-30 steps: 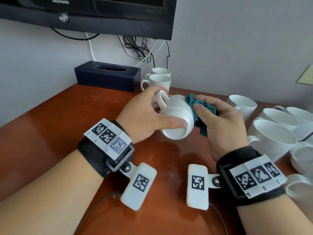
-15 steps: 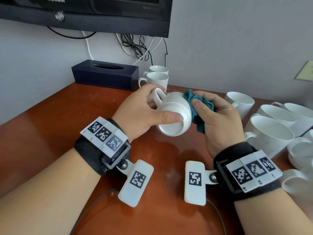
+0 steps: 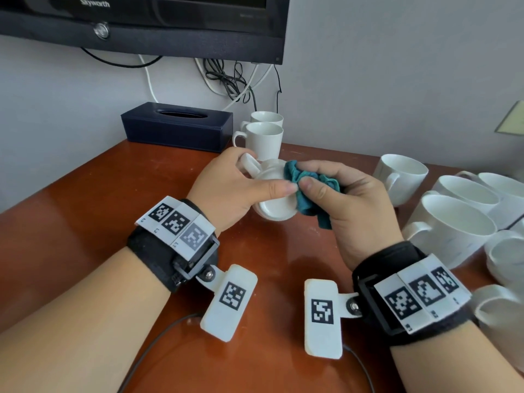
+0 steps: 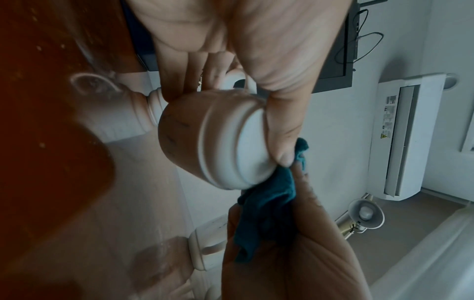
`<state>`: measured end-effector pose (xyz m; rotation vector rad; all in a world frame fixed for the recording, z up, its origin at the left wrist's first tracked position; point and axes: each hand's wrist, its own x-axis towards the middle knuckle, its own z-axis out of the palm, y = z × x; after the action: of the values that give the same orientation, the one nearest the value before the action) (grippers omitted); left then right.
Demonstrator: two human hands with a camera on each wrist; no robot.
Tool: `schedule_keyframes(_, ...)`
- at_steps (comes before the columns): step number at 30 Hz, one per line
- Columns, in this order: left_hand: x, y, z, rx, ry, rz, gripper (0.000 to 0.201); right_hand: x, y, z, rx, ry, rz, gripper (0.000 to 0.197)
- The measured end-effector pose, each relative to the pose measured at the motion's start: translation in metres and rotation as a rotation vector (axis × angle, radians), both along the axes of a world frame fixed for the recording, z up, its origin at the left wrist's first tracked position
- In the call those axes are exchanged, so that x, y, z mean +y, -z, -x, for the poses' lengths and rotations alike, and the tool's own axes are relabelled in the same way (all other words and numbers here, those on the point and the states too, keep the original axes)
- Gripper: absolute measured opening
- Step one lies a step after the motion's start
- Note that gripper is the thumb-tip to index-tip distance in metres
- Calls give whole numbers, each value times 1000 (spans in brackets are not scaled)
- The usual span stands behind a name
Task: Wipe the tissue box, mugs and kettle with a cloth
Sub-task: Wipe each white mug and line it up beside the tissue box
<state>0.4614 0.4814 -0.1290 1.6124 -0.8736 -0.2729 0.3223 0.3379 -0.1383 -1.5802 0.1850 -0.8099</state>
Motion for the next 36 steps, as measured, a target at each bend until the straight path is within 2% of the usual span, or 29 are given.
schedule_keyframes(5, 1, -4, 0, 16, 108, 37, 84, -7, 3, -2, -9, 87, -46, 15)
schedule_keyframes(9, 1, -6, 3, 49, 194, 15, 76, -14, 2, -2, -56, 144, -115, 15)
schedule_keyframes(12, 1, -5, 4, 88, 222, 39, 79, -15, 2, -2, -75, 166, -111, 15)
schedule_keyframes(21, -4, 1, 0, 180, 88, 133, 79, -2, -1, 1, -68, 9, -43, 18)
schedule_keyframes(25, -3, 1, 0, 208, 83, 137, 74, -1, -2, 0, -90, -35, -63, 21)
schedule_keyframes(27, -2, 0, -1, 233, 134, 133, 70, -4, 0, -2, -93, -14, -43, 19)
schedule_keyframes(32, -1, -4, 1, 353, 248, 176, 45, -14, 2, -3, -108, 77, -73, 17)
schedule_keyframes(34, -1, -4, 1, 360, 269, 182, 54, -15, 1, -2, -97, 113, -61, 18)
schedule_keyframes(36, -1, -2, -1, 355, 274, 188, 76, -15, 2, -2, -90, 135, -29, 19)
